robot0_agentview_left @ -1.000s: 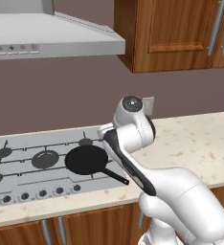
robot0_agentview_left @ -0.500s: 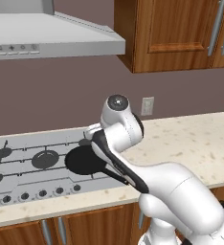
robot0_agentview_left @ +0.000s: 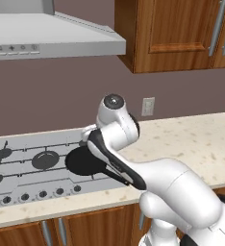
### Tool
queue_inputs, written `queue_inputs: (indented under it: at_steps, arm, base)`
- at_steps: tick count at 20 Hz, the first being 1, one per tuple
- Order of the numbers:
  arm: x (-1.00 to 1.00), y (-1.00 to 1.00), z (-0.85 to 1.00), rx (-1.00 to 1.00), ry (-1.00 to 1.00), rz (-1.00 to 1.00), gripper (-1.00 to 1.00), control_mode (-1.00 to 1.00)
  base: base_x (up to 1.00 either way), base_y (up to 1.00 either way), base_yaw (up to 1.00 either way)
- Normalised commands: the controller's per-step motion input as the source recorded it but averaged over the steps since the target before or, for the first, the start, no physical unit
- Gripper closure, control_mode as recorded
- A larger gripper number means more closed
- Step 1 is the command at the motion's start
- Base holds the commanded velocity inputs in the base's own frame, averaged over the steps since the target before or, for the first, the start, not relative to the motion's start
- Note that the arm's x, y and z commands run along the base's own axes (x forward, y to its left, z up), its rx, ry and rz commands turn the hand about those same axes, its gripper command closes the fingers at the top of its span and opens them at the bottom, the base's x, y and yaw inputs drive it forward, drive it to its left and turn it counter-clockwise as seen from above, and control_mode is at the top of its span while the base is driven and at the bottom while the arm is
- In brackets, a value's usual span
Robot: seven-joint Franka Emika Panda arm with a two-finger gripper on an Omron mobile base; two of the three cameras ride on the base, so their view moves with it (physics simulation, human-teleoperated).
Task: Place both pans onto different burners. Then place the potato and the steak on different pans.
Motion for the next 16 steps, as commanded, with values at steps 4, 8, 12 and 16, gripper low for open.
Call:
queue_inputs:
  at_steps: [4,8,12,16]
  arm:
    - [0.1,0.17,-0.28,0.01,0.01,0.03,1.0,-1.0]
    - [0.18,0.16,-0.31,0.01,0.04,0.02,1.0,-1.0]
    - [0.22,0.12,-0.3,0.0,0.05,0.01,1.0,-1.0]
    - [0.18,0.07,-0.21,0.0,0.03,0.0,1.0,-1.0]
  base:
    - [0.0,0.0,0.0]
    - [0.0,0.0,0.0]
    - [0.0,0.0,0.0]
    - [0.0,0.0,0.0]
